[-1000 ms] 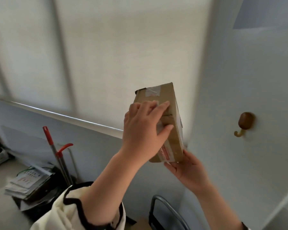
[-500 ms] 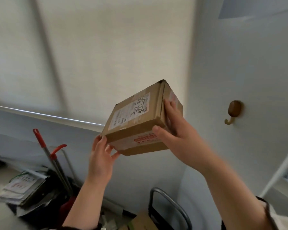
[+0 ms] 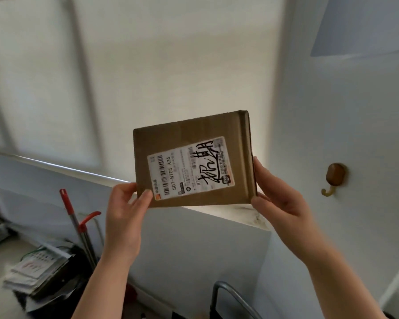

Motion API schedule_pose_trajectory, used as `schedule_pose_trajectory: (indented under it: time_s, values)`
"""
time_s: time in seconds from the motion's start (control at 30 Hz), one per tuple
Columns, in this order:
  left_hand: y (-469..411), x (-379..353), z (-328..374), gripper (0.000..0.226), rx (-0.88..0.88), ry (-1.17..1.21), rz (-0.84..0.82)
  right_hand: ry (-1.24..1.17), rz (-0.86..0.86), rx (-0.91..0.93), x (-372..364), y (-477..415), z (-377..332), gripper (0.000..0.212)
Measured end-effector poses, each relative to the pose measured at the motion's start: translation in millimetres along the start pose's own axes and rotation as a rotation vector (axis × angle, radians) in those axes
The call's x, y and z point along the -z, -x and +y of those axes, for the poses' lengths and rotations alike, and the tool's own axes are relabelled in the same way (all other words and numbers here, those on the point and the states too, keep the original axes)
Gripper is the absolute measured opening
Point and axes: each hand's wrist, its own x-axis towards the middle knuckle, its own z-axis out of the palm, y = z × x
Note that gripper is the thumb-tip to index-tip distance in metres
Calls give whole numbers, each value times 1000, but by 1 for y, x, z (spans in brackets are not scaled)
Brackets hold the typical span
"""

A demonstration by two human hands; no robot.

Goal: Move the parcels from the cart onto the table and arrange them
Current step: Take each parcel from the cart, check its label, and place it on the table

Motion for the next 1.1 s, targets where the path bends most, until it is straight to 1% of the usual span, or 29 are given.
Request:
schedule_pose_trajectory:
  time_s: [0.03, 0.07, 0.13, 0.23, 0.3, 0.33, 0.4, 0.47, 0.6, 0.63, 0.7, 0.73, 0.77, 0.83, 0.93, 1.03, 1.1]
  values:
    - [1, 1, -1, 29, -3, -23, -4, 21, 3, 1, 1, 4, 6, 59]
    - [2, 3, -3, 40, -1, -37, -24, 61, 16, -3, 0, 8, 12, 62]
    - [6, 7, -12, 57, 23, -64, -94, 205, 63, 6, -3, 17, 26, 69]
    - [15, 14, -31, 56, 100, -86, -183, 416, 121, -3, -9, 31, 39, 79]
    - [20, 17, -37, 67, 137, -80, -197, 469, 132, -10, -13, 37, 37, 80]
    - [20, 18, -40, 67, 144, -81, -192, 488, 135, -16, -14, 38, 36, 80]
    - [21, 16, -38, 55, 134, -115, -186, 495, 132, -38, -14, 40, 30, 78]
    - [22, 12, -32, 47, 115, -182, -192, 466, 130, -81, -12, 41, 22, 74]
    - [21, 0, -17, 47, 84, -331, -253, 424, 193, -191, -1, 53, -3, 63]
    - [22, -6, -14, 43, 81, -339, -270, 426, 211, -227, 4, 58, -12, 60]
    - [24, -21, -12, 27, 96, -341, -298, 451, 239, -298, 12, 69, -31, 60]
    - [26, -29, -13, 19, 120, -329, -318, 481, 253, -346, 15, 75, -39, 60]
    - [30, -35, -16, 16, 147, -319, -353, 512, 265, -405, 19, 82, -43, 58]
    - [39, -48, -28, 20, 218, -337, -440, 552, 270, -538, 28, 100, -47, 54]
    - [71, -61, -51, 21, 352, -412, -527, 574, 250, -747, 35, 135, -47, 49]
    - [104, -73, -64, 18, 431, -473, -628, 541, 343, -859, 39, 172, -52, 48]
    - [124, -82, -65, 10, 466, -481, -672, 494, 425, -904, 42, 197, -58, 48]
